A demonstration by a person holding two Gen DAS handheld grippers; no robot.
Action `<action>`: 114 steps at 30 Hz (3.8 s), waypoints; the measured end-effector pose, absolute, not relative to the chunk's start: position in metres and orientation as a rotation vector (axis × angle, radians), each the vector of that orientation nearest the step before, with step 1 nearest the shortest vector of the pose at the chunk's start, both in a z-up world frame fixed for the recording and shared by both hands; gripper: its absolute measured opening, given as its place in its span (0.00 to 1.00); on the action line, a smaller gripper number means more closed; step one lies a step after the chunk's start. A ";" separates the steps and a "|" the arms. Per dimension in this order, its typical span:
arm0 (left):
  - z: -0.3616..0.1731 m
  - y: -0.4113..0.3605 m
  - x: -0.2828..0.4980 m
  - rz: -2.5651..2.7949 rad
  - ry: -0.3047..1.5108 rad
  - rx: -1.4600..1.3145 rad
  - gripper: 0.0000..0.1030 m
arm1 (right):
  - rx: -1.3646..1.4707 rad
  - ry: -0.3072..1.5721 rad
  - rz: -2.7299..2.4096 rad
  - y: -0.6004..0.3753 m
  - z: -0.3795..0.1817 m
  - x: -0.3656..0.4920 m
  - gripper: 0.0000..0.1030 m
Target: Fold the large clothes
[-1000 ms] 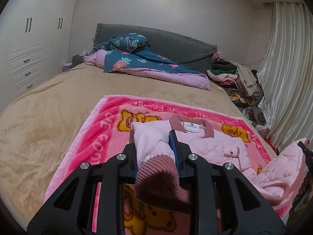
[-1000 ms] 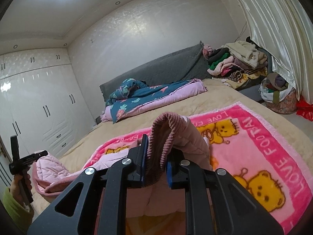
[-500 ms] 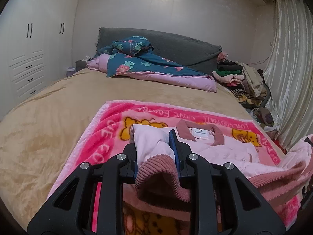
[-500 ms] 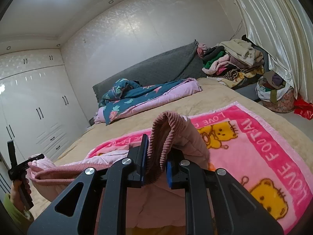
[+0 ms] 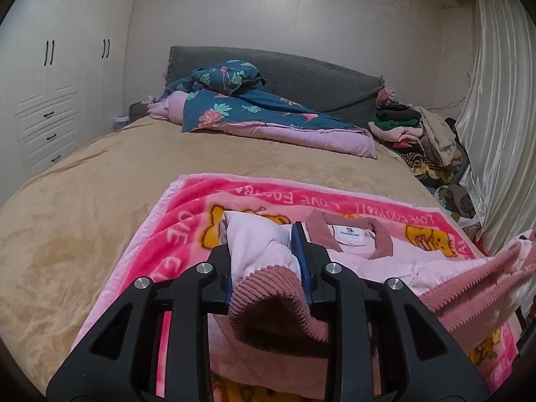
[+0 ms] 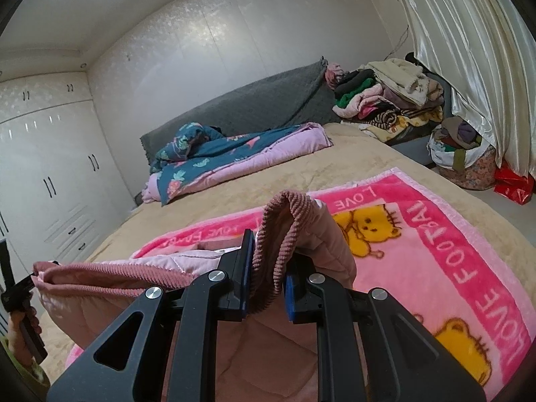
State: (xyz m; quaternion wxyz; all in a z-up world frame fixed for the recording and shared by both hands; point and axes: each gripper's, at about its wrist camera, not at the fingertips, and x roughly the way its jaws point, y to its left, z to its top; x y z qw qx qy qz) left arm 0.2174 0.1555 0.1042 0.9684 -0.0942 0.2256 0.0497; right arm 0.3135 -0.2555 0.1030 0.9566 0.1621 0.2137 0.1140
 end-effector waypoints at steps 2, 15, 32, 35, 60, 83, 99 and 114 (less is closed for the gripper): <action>0.102 0.158 0.218 0.097 0.453 -0.202 0.25 | 0.324 0.447 0.217 -0.254 0.101 0.322 0.14; 0.118 0.157 0.210 0.074 0.361 -0.239 0.76 | 0.292 0.504 0.178 -0.243 0.089 0.363 0.14; 0.026 0.188 0.212 0.169 0.495 -0.329 0.78 | 0.285 0.610 0.078 -0.238 0.053 0.410 0.15; 0.009 0.191 0.213 0.169 0.522 -0.340 0.78 | 0.307 0.613 0.091 -0.240 0.051 0.410 0.21; -0.036 0.211 0.230 0.041 0.630 -0.429 0.91 | 0.176 0.721 0.211 -0.256 -0.006 0.337 0.89; 0.016 0.158 0.288 0.093 0.555 -0.154 0.22 | 0.111 0.583 0.118 -0.235 0.018 0.374 0.20; -0.006 0.163 0.310 0.115 0.601 -0.160 0.30 | 0.122 0.694 0.021 -0.234 -0.033 0.407 0.20; 0.022 0.105 0.246 0.013 0.533 -0.120 0.64 | -0.027 0.536 0.124 -0.197 0.001 0.329 0.72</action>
